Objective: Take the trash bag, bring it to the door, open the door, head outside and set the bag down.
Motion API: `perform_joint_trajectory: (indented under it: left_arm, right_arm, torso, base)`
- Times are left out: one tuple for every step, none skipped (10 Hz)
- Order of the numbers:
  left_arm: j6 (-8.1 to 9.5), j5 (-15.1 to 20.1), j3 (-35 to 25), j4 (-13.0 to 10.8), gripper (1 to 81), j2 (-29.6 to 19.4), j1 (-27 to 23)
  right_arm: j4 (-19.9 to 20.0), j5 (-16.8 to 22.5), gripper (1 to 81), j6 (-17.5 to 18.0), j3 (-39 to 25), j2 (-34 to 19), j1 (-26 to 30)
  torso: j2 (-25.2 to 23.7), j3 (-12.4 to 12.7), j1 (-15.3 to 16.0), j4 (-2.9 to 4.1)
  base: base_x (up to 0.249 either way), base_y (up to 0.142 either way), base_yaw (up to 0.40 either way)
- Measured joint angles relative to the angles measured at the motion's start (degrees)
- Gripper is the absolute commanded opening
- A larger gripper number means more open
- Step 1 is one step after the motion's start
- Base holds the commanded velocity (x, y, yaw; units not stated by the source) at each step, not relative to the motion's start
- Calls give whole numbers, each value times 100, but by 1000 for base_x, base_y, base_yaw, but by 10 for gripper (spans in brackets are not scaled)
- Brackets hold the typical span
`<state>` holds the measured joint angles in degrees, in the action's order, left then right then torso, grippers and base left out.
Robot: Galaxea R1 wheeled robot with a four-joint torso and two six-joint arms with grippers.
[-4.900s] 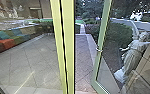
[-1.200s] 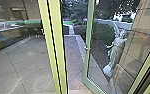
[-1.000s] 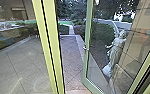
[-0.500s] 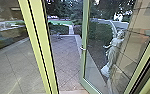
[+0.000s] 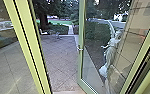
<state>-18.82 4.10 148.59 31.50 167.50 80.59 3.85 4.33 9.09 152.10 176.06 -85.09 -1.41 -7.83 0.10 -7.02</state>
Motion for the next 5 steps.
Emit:
perform_joint_trajectory:
  left_arm:
    - [0, 1, 0, 0, 10, -5, 5]
    - [0, 4, 0, 0, 10, -2, 2]
    - [0, 1, 0, 0, 10, -5, 2]
    - [0, 4, 0, 0, 10, -2, 5]
    - [0, 4, 0, 0, 10, -2, 2]
  right_arm:
    - [0, -1, 811, 0, 0, 0, 0]
    - [0, -1, 811, 0, 2, -1, 0]
    - [0, -1, 811, 0, 2, 0, 0]
    - [0, -1, 811, 0, 2, -1, 0]
    - [0, -1, 811, 0, 2, -1, 0]
  torso:
    - [0, 0, 0, 0]
    - [0, 0, 0, 0]
    - [0, 0, 0, 0]
    - [0, 0, 0, 0]
    - [0, 0, 0, 0]
  base:
    - [0, -130, 0]
    - [0, -130, 0]
    - [0, -130, 0]
    - [0, -130, 0]
    - [0, -129, 0]
